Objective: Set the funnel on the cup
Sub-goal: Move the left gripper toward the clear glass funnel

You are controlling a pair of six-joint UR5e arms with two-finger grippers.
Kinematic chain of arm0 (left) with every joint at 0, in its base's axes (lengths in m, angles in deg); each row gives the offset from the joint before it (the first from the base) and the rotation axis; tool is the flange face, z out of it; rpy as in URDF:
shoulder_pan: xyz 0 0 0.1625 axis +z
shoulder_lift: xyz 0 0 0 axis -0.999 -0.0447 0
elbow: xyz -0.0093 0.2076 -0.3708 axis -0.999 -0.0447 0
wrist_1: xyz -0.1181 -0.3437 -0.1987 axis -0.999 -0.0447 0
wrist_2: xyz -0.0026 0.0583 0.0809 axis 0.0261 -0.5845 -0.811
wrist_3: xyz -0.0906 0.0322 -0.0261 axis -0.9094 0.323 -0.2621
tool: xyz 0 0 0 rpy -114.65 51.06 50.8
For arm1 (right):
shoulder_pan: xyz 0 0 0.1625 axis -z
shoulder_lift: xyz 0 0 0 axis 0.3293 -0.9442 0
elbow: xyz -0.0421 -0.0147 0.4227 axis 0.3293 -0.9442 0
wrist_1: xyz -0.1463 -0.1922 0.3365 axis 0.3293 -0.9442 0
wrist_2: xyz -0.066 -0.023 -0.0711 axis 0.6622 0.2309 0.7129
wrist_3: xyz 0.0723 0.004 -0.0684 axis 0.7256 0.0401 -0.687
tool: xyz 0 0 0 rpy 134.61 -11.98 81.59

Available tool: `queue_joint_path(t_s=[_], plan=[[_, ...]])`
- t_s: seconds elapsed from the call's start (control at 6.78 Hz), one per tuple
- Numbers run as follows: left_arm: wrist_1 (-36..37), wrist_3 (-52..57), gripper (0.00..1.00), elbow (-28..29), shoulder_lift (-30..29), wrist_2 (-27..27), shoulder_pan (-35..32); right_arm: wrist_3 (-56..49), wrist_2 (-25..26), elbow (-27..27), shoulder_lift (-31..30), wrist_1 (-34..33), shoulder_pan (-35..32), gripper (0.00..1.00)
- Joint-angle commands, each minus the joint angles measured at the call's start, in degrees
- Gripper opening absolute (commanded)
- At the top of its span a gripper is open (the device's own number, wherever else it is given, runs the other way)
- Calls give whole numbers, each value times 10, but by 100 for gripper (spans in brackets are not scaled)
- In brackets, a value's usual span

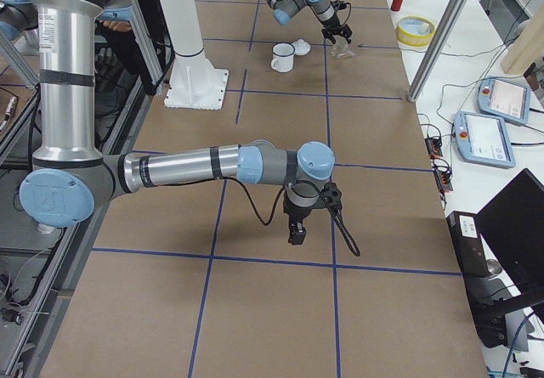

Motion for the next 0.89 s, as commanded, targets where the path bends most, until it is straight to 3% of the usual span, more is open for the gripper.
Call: queue_joint_path(t_s=[0.0, 0.15, 0.3, 0.44, 0.74], plan=[[-27, 0, 83, 31, -6, -27, -2, 0, 0, 0, 0, 0, 0, 100], [-28, 4, 43, 32, -6, -28, -4, 0, 0, 0, 0, 0, 0, 100], [-28, 7, 11, 32, -6, -28, -7, 0, 0, 0, 0, 0, 0, 100], [-37, 18, 0, 30, -8, -26, -18, 0, 0, 0, 0, 0, 0, 100], [-57, 20, 0, 13, -10, 8, -41, 0, 0, 0, 0, 0, 0, 100]])
